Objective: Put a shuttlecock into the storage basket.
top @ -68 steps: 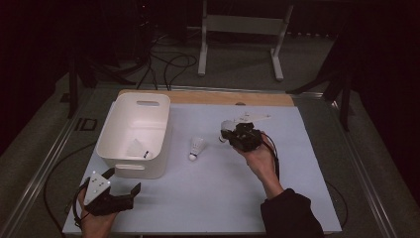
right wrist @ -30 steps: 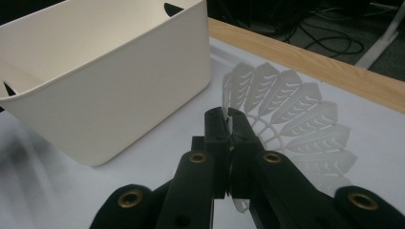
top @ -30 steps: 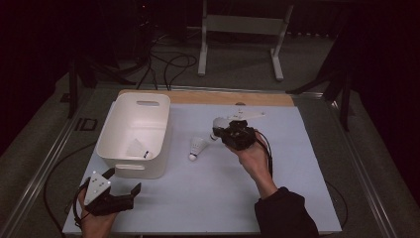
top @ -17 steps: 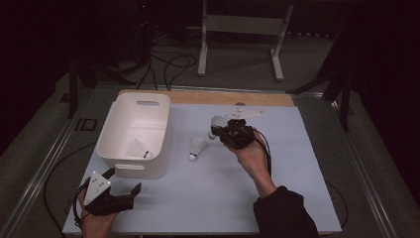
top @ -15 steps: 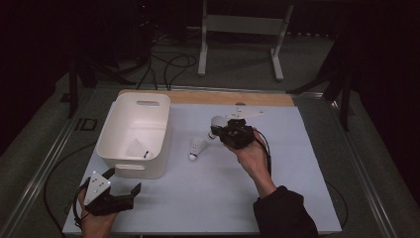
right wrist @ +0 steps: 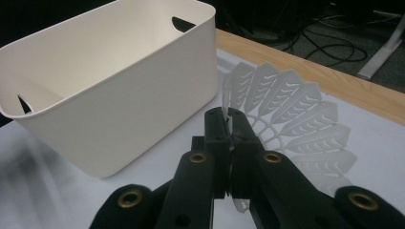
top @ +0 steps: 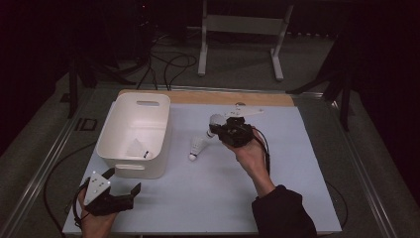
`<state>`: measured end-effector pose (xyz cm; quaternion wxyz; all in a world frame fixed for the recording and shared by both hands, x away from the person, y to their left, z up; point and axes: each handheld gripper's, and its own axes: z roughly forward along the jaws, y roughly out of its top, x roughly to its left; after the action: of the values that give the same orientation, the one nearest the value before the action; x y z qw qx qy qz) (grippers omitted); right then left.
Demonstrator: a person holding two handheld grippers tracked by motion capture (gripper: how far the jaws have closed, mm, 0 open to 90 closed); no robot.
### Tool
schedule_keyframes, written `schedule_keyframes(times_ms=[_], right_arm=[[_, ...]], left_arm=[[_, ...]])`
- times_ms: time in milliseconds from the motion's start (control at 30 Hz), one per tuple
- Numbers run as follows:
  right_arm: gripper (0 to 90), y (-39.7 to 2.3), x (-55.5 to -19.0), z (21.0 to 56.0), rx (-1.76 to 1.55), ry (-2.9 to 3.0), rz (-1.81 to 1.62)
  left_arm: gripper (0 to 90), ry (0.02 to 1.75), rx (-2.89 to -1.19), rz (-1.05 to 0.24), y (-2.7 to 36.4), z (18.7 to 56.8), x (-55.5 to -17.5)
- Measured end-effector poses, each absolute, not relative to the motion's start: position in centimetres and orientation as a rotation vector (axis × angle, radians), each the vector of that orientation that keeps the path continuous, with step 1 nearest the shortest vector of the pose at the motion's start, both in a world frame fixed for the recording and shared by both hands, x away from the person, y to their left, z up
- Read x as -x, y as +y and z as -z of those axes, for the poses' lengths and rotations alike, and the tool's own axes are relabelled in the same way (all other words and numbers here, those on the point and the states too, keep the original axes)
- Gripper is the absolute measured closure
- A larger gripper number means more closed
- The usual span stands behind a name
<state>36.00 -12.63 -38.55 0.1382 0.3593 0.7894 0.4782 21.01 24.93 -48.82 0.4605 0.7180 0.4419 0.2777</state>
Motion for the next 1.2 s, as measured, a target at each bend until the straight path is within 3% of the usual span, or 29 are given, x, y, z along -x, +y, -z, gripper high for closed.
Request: schedule_keyframes(times_ms=[1200], right_arm=[[89.4, -11.5, -36.0, 37.1, -1.014, 2.268, -1.412]], left_arm=[[0.0, 1.09, -1.767, -0.686, 24.9, 48.8, -21.0]])
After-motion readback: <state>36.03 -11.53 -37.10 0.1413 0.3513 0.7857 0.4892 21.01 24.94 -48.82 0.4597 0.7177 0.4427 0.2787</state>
